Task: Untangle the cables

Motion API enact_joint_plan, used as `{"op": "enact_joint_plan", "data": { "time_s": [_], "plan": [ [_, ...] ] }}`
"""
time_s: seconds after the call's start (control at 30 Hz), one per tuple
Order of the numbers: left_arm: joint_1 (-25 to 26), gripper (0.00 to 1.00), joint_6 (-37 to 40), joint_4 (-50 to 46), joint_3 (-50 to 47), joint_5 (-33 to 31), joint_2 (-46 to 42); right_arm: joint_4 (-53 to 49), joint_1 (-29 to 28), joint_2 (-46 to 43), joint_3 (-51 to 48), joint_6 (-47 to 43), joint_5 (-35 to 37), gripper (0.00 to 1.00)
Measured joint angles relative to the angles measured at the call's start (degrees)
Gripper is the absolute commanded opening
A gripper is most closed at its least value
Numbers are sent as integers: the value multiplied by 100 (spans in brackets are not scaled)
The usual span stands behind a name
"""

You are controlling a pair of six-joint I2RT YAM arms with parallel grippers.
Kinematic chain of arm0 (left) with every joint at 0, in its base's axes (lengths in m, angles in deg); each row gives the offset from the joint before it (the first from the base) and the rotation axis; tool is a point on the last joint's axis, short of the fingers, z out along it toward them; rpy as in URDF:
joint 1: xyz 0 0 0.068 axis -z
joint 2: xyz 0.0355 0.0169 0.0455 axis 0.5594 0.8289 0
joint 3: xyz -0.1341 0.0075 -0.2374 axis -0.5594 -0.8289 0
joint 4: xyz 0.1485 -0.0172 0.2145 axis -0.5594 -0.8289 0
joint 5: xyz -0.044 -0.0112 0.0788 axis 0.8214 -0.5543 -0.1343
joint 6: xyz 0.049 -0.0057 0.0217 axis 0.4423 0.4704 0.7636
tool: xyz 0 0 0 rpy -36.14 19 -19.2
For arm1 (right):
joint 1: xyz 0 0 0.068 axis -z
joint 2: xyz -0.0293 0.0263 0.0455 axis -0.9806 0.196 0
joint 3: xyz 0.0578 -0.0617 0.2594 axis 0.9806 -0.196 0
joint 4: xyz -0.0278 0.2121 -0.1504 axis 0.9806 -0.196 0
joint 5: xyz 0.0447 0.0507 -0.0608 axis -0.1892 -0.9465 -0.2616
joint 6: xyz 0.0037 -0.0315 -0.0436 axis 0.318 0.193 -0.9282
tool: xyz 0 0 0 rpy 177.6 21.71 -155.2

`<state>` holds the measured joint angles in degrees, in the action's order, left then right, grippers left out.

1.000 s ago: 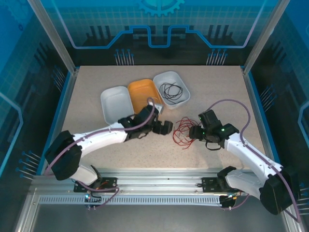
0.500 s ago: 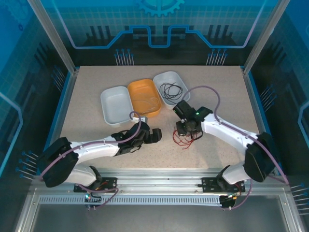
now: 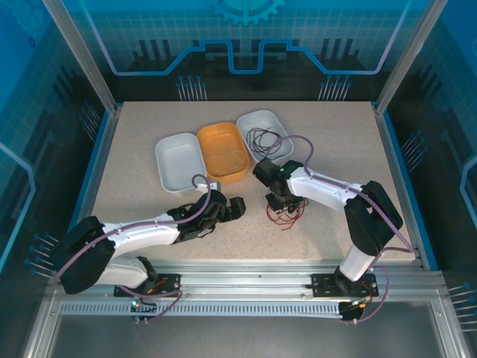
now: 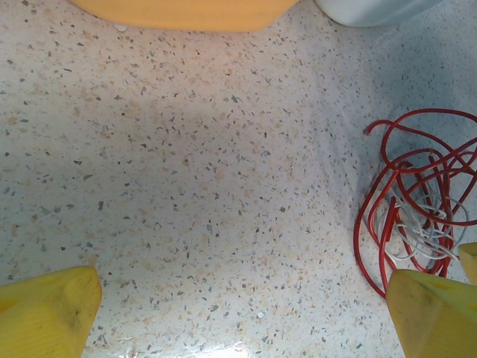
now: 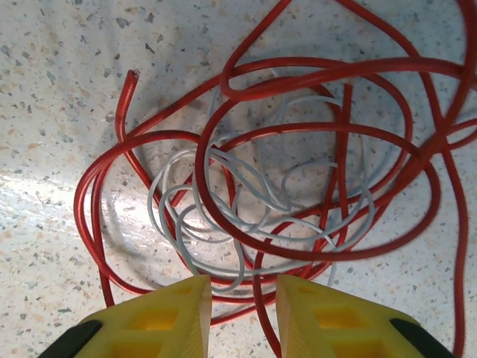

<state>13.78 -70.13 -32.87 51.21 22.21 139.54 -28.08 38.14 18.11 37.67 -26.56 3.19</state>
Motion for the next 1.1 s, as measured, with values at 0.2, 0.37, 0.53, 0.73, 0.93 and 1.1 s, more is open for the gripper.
{"op": "enact_joint_plan", "data": {
  "time_s": [0.2, 0.37, 0.53, 0.73, 0.93, 1.1],
  "plan": [
    [-7, 99, -76, 20, -26, -44, 0, 131, 0, 319, 31, -79, -55, 26],
    [-28, 99, -79, 13, -72, -44, 0, 251, -26, 332, 31, -127, -212, 32],
    [-37, 99, -81, 15, -74, -44, 0, 378, -190, 254, 24, -195, -328, 35],
    [-37, 99, -166, 17, -116, -44, 0, 422, -219, 199, -20, -192, -225, 32],
    [-37, 99, -225, 20, -116, -42, 0, 474, -214, 219, -26, -181, -94, 20],
    [-39, 99, -223, 20, -116, -42, 0, 520, -214, 254, -52, -205, -13, 26]
  ]
}}
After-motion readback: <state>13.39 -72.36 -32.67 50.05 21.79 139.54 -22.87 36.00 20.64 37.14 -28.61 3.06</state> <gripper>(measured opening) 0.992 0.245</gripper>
